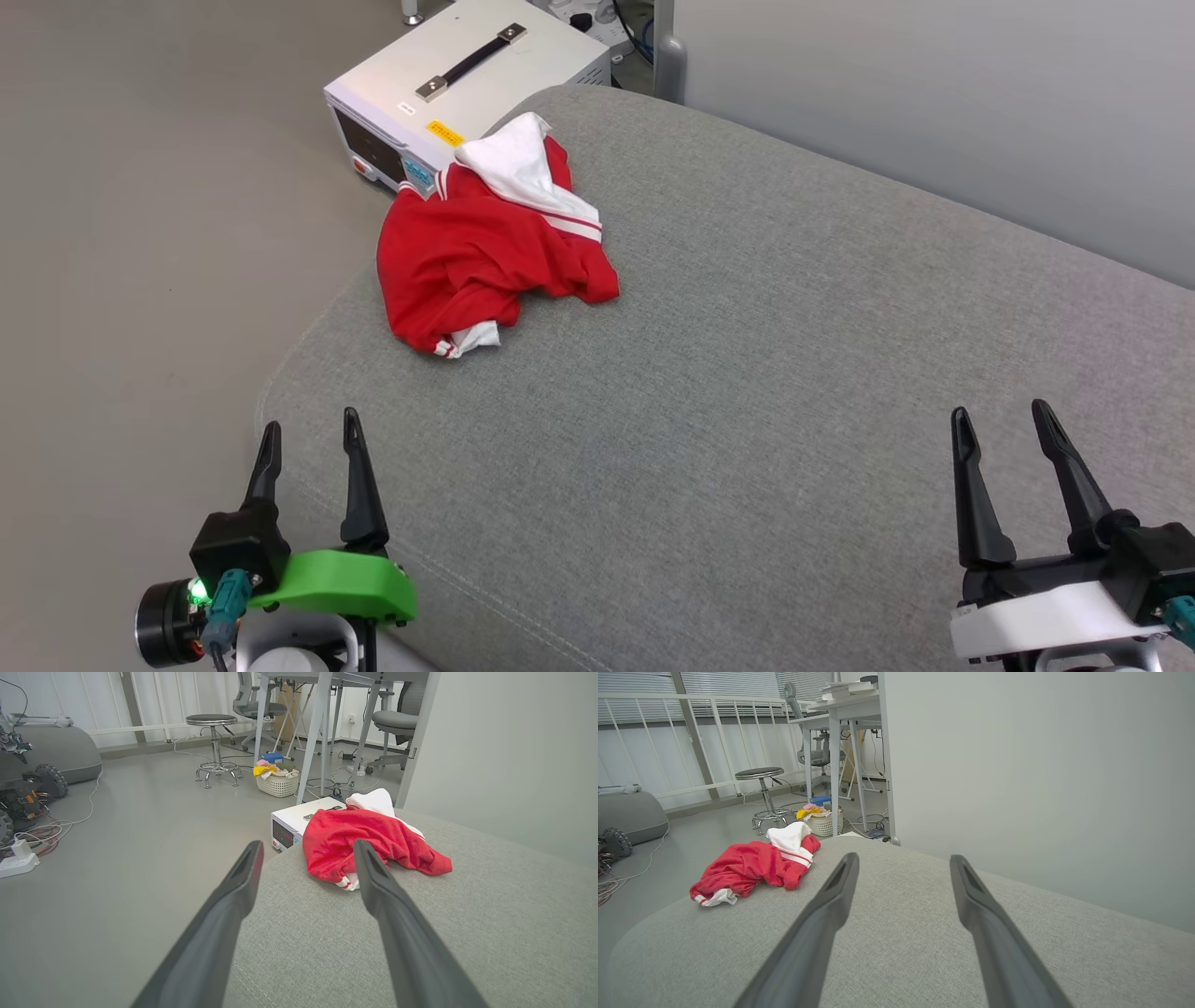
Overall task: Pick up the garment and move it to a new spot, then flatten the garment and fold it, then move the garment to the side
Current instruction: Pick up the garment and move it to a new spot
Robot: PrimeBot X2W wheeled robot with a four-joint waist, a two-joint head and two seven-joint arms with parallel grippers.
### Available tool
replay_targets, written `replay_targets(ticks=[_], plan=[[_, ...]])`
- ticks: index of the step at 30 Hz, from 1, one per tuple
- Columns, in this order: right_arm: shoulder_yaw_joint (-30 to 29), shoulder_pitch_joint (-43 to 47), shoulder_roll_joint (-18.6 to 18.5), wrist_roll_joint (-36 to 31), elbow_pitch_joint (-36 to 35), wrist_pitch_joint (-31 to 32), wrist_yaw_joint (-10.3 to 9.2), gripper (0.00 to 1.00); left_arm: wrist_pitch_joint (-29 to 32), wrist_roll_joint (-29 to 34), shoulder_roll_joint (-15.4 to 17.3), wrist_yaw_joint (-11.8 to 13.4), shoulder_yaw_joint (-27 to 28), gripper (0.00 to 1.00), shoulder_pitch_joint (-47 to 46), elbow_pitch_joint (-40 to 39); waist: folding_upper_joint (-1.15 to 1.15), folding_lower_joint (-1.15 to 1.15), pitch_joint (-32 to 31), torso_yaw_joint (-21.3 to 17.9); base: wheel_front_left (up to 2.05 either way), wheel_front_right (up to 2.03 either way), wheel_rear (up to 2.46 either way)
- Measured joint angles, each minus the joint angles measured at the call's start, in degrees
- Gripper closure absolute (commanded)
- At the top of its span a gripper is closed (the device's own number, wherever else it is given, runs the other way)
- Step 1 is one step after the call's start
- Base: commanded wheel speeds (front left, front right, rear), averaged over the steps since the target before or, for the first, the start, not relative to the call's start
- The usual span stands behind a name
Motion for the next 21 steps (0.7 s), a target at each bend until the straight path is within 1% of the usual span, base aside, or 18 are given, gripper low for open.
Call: replay_targets(ticks=[3,7,9,10,12,15,19,21], plan=[[0.34,0.00,0.00,0.00,0.00,0.00,0.00,0.00,0.00,0.00,0.00,-0.01,0.43,0.00,0.02,0.19,0.00,0.00,-0.11,0.42,0.00,0.00,0.00],[0.75,-0.08,0.01,-0.11,0.00,0.00,0.00,0.00,0.00,-0.09,-0.01,-0.19,0.83,0.00,0.00,0.75,0.00,0.00,0.02,-0.04,0.00,0.00,0.00],[1.01,-0.13,0.01,-0.43,-0.03,0.00,0.00,0.00,0.00,-1.12,-0.01,-0.90,2.03,0.00,-0.44,1.24,0.00,0.00,0.27,-0.53,0.00,0.00,0.00],[1.34,-0.34,0.00,-0.65,-0.18,0.00,0.00,0.00,0.00,-1.11,-0.04,-2.44,3.31,0.00,-1.81,2.45,0.00,0.00,0.56,-1.12,0.00,0.00,0.00],[1.63,-1.01,0.02,-1.25,-0.49,0.00,0.00,0.00,0.00,-0.51,0.25,-4.47,5.01,0.00,-4.41,3.44,0.00,0.00,1.02,-1.96,0.00,0.00,0.00],[1.48,-2.18,0.04,-1.90,-1.23,0.00,0.00,0.00,0.00,0.02,1.20,-6.97,7.55,0.00,-9.28,4.59,0.00,0.00,2.09,-3.25,0.00,0.00,0.00],[1.76,-3.67,0.03,-3.63,-2.37,0.00,0.00,0.00,0.00,-0.54,2.50,-9.78,10.73,0.00,-16.62,7.02,0.00,0.00,4.47,-4.81,0.00,0.00,0.00],[1.90,-4.51,0.03,-4.54,-2.75,0.00,0.00,0.00,0.00,-1.07,3.19,-10.72,11.81,0.00,-20.15,8.09,0.00,0.00,5.82,-5.58,0.00,0.00,0.00]])
